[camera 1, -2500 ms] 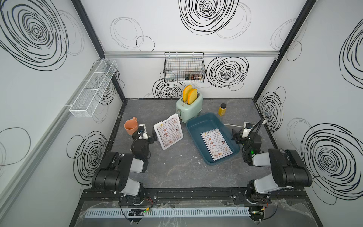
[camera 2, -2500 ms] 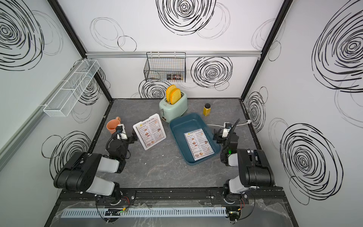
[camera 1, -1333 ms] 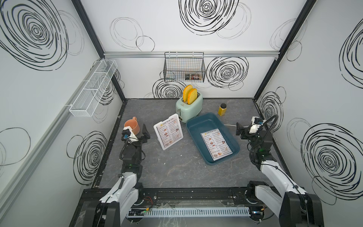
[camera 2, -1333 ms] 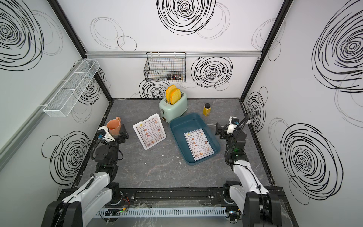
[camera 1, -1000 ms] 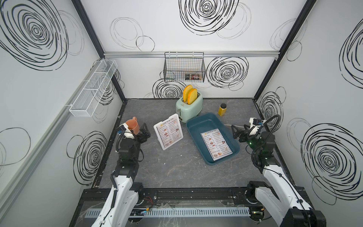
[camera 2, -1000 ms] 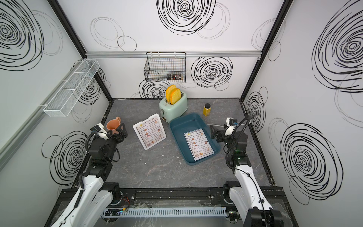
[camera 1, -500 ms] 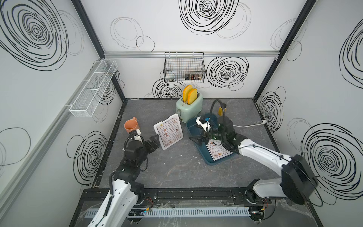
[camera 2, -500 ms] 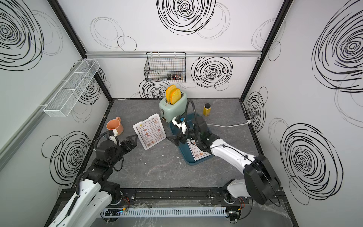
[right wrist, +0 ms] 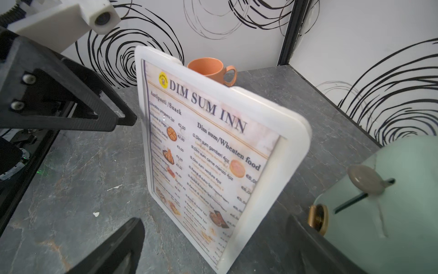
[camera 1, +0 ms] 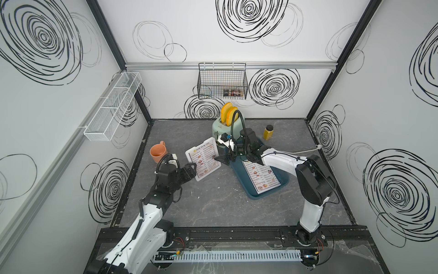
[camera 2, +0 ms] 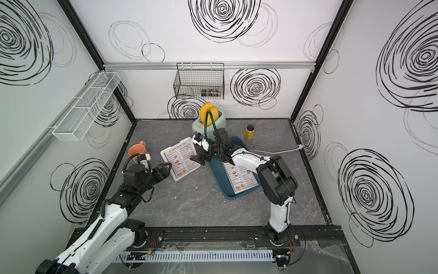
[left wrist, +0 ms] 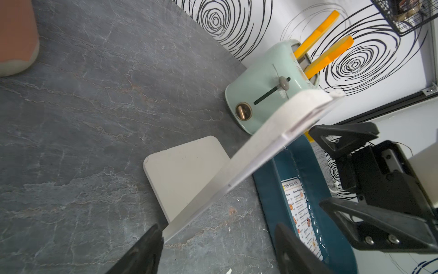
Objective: Replace the menus in the menu holders
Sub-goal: Adjust the menu holder at the center of the board.
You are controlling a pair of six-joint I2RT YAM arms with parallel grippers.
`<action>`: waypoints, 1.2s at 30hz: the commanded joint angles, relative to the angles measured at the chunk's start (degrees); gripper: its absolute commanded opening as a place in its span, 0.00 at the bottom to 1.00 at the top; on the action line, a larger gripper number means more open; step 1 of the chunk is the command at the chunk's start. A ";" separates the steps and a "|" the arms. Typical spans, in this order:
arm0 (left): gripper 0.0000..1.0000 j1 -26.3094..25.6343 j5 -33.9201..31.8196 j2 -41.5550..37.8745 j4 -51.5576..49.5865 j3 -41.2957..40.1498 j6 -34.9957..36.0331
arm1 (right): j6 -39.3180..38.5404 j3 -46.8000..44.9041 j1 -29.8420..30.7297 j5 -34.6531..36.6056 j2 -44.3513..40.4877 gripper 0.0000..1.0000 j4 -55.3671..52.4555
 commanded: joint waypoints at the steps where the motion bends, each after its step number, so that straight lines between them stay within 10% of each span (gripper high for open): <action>1: 0.77 0.18 0.76 1.87 5.18 1.89 -0.07 | -2.02 3.48 -0.13 -2.55 1.86 0.98 -0.94; 20: 0.62 3.29 -2.41 9.93 6.48 4.69 1.03 | -2.48 2.33 0.69 -18.12 2.68 0.87 -1.95; 36: 0.61 3.11 0.30 12.25 8.44 4.97 4.06 | -0.99 -5.32 8.98 -15.76 -5.68 0.86 -4.77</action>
